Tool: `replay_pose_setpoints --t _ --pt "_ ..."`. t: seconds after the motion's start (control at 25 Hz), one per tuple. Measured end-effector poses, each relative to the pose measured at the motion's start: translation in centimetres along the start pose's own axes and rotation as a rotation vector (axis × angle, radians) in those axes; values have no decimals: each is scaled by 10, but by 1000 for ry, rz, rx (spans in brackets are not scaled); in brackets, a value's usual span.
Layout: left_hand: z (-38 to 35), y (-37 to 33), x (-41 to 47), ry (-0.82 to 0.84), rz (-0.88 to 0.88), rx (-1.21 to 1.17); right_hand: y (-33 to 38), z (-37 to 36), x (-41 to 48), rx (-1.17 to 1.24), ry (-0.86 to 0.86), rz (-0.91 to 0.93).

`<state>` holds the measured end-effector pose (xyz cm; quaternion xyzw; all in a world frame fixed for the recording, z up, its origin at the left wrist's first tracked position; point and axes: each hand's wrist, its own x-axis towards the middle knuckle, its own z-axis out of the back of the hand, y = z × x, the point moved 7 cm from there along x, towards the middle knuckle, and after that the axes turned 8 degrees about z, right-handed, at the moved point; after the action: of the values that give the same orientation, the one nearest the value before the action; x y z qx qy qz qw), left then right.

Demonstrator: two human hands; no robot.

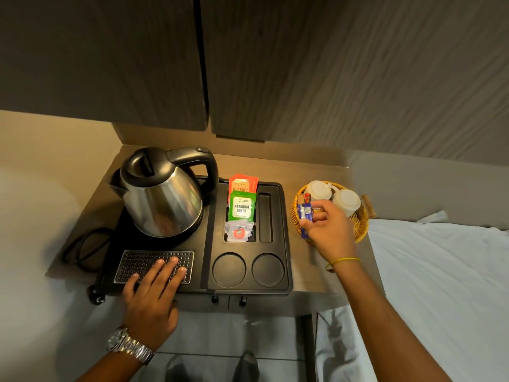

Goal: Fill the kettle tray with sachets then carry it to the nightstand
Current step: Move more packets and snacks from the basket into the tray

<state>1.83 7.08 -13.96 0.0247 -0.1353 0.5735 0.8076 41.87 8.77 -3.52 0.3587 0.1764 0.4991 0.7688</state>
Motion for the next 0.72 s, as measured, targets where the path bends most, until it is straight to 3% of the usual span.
replay_pose_setpoints --t 0.2,0.6,0.72 --pt "-2 1 -1 7 -7 -23 30 -89 -16 -88 195 11" --pt "0 0 0 23 -5 -52 33 -108 -5 -229 154 4" --pt "0 1 1 24 2 -45 33 -81 -4 -204 57 53"
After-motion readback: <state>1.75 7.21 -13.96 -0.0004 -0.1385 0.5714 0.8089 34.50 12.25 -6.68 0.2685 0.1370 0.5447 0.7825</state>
